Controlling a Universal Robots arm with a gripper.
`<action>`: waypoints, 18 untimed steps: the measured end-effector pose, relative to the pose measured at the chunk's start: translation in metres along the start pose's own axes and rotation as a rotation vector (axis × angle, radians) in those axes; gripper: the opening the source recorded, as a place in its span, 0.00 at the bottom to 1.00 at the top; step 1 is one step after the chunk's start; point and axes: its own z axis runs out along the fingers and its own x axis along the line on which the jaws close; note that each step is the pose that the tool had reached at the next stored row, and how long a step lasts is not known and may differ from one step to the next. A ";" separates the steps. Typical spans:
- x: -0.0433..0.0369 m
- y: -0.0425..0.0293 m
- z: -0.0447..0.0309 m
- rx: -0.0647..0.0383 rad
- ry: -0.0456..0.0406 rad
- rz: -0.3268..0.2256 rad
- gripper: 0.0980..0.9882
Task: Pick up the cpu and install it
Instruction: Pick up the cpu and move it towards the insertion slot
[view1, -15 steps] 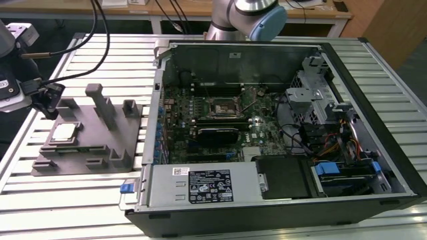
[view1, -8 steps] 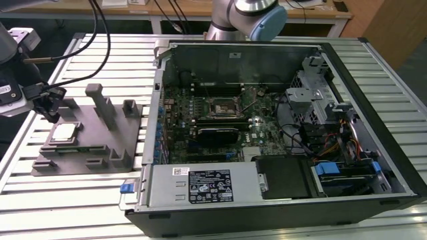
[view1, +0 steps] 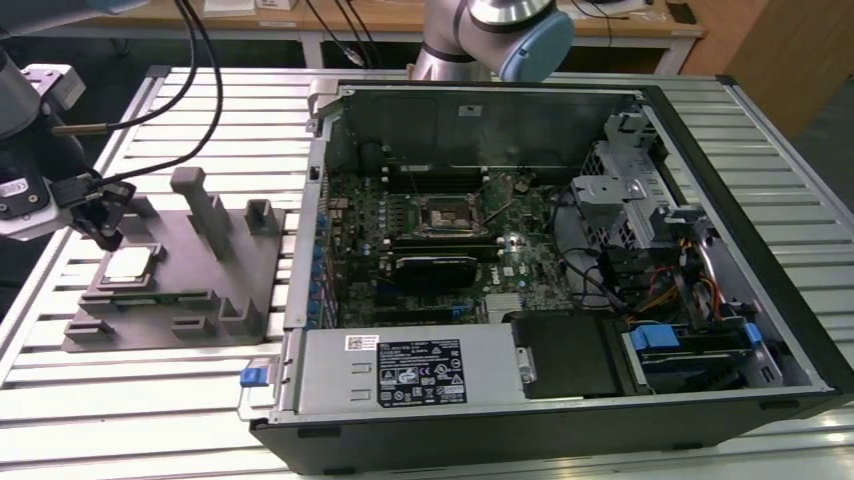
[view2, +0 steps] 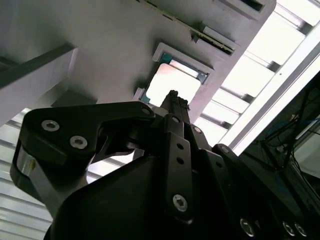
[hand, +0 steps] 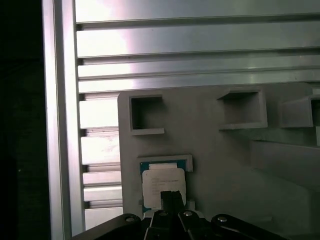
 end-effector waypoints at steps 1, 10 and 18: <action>0.0001 -0.0001 0.0009 0.000 0.0000 0.000 0.01; 0.0007 -0.0013 0.0091 0.000 0.0000 0.000 0.01; 0.0010 -0.0021 0.0175 0.000 0.0001 0.000 0.01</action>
